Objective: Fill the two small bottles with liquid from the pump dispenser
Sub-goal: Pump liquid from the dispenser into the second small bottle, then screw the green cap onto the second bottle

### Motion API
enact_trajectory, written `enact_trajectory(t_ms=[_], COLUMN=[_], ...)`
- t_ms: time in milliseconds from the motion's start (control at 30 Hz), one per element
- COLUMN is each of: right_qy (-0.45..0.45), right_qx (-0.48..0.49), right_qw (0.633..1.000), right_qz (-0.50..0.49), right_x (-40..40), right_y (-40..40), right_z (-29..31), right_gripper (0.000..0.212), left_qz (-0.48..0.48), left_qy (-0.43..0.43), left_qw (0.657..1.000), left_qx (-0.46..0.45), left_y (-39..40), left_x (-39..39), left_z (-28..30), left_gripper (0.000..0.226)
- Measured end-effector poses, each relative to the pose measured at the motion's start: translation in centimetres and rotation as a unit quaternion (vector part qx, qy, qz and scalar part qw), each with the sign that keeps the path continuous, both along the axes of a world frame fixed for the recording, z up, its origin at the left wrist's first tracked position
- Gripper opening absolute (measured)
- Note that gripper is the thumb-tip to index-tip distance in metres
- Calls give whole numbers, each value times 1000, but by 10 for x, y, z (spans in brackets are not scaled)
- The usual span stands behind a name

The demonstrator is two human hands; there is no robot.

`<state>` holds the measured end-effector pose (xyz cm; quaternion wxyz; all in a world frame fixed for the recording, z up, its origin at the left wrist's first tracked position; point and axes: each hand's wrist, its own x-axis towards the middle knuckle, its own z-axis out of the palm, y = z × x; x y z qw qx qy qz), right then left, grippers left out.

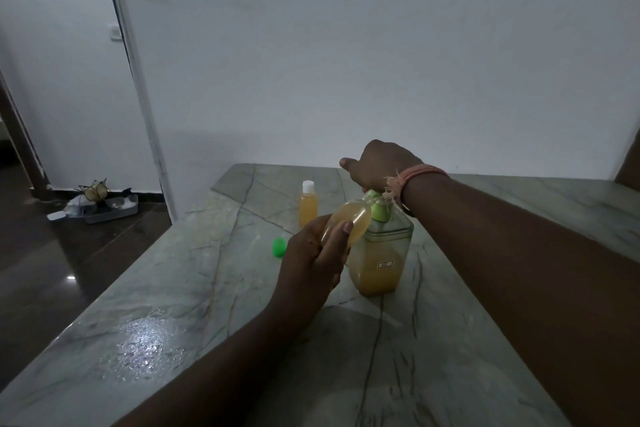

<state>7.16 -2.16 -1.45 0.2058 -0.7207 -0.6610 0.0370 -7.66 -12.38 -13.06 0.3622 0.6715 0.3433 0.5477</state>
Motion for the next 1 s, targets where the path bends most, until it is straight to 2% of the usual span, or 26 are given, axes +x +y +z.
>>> enact_trajectory(t_ms=[167, 433, 700, 833, 1000], right_qy=[23, 23, 185, 278, 323], right_qx=[28, 45, 79, 92, 232], right_qw=[999, 998, 979, 956, 918], right_qz=[-4, -34, -32, -2, -1], right_x=[3, -2, -1, 7, -3], right_y=[0, -14, -23, -34, -54], right_z=[-6, 0, 8, 16, 32], right_gripper=[55, 46, 57, 49, 51], left_qz=[-2, -19, -90, -116, -132], left_qy=[-2, -10, -39, -39, -57], left_qw=[1000, 1000, 991, 985, 976], left_qx=[3, -23, -90, -122, -164], left_y=[4, 3, -4, -8, -15], left_x=[0, -1, -6, -10, -14], left_z=[-2, -3, 6, 13, 13], left_gripper=[23, 24, 32, 30, 34])
